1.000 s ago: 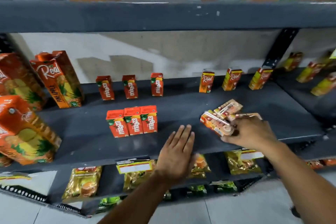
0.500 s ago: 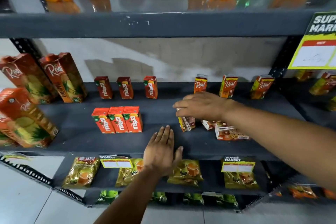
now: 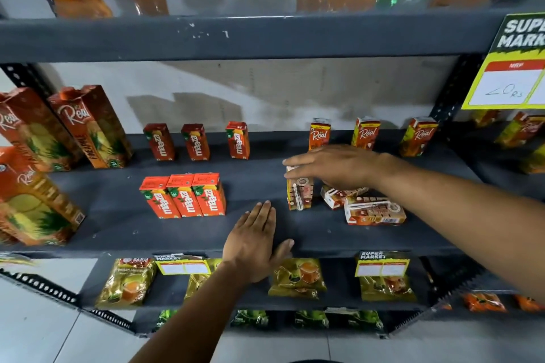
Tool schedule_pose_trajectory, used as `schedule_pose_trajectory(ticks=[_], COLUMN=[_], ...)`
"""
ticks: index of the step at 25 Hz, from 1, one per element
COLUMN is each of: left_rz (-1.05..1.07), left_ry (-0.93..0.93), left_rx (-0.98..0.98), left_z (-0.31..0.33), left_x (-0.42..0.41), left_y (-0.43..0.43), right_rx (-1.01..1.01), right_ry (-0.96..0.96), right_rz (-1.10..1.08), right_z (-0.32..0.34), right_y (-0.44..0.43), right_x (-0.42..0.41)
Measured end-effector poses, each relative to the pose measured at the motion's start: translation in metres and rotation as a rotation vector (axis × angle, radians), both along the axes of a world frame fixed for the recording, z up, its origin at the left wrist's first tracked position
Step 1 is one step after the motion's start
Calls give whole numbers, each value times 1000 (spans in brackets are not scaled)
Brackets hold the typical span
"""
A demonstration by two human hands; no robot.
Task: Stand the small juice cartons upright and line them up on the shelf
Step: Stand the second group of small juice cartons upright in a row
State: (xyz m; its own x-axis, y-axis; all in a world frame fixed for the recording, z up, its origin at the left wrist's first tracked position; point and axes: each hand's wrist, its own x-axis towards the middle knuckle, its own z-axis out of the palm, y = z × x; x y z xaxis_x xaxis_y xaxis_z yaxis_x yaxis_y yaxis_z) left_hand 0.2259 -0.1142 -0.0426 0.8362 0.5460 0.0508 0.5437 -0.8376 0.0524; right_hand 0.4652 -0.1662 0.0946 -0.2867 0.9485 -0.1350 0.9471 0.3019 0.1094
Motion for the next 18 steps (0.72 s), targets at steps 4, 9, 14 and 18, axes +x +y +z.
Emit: schedule_pose_trajectory(ticks=[4,9,14,18], left_rz=[57,64,62,64], left_ry=[12,5,-4,-4], left_rx=[-10,-6,-1,-5], left_z=[-4,-9,-11,-11], left_x=[3,3,3,3], left_y=[-1,2,3,3], right_rx=[-18,-52,-32,-82], right_ry=[67,-73,-75,82], right_rz=[19,-288,-387,-467], right_z=[14,17,14,20], right_y=[10,14,16,14], right_x=[-9,-33,-47,-35])
